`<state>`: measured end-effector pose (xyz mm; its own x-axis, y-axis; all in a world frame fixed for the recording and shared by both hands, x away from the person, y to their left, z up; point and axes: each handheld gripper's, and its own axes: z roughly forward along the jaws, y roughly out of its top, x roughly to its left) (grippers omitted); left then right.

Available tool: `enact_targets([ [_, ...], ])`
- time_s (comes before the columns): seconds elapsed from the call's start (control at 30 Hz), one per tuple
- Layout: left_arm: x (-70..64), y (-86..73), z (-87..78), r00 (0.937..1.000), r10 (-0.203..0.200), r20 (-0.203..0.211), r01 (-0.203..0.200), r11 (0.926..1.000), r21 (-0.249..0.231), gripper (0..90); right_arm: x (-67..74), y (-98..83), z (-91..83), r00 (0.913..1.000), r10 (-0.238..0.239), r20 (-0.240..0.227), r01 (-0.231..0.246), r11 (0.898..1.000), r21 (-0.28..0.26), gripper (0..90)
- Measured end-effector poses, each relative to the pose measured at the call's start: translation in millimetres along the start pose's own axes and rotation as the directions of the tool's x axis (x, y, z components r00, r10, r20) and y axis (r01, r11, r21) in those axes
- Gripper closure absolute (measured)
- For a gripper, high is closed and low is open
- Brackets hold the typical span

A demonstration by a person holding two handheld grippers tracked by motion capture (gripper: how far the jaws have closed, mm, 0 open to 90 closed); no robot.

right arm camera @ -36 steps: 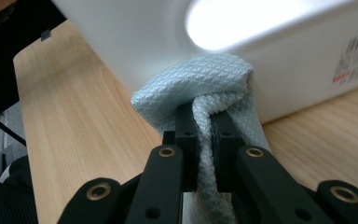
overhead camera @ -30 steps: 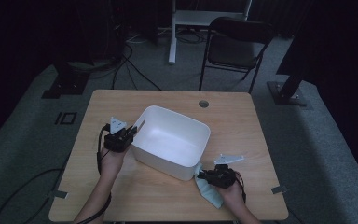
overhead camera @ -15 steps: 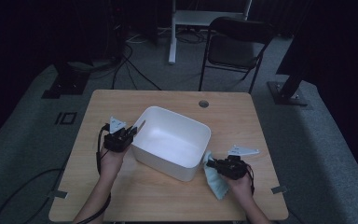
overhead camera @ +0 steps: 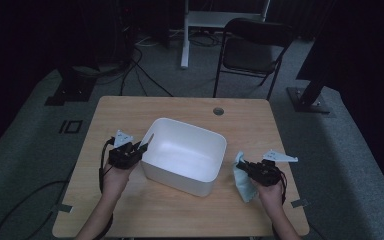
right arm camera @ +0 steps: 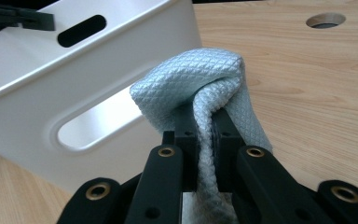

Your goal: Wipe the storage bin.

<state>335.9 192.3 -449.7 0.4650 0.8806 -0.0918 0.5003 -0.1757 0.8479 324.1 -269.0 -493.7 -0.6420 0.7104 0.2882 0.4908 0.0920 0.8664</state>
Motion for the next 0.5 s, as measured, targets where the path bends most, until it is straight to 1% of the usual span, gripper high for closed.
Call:
enact_targets([
  [0.03,-0.5,-0.9,-1.7,1.0000,-0.001,0.004,0.001,1.0000,0.002,75.8,-0.5,-0.2,-0.1,1.0000,-0.003,0.005,0.003,1.000,0.000,84.3],
  [0.17,-2.3,-4.3,-8.7,0.9997,-0.005,0.025,0.004,0.9999,0.014,73.7,-3.6,-0.2,-1.7,0.9999,0.011,0.008,-0.011,1.000,-0.012,84.1],
  [0.37,-5.9,-8.9,-18.0,0.9989,-0.001,0.047,0.000,0.9997,0.025,70.8,-8.1,-2.3,-2.7,0.9996,0.024,0.017,-0.024,1.000,-0.008,84.1],
  [0.43,-6.3,-10.1,-21.0,0.9979,0.002,0.064,-0.004,0.9993,0.036,68.9,-8.7,-2.8,-2.7,0.9995,0.026,0.018,-0.026,1.000,-0.007,83.8],
  [0.5,-6.7,-11.3,-22.8,0.9969,-0.003,0.078,0.000,0.9992,0.039,66.6,-8.9,-2.9,-2.9,0.9995,0.028,0.015,-0.028,1.000,-0.008,83.5],
])
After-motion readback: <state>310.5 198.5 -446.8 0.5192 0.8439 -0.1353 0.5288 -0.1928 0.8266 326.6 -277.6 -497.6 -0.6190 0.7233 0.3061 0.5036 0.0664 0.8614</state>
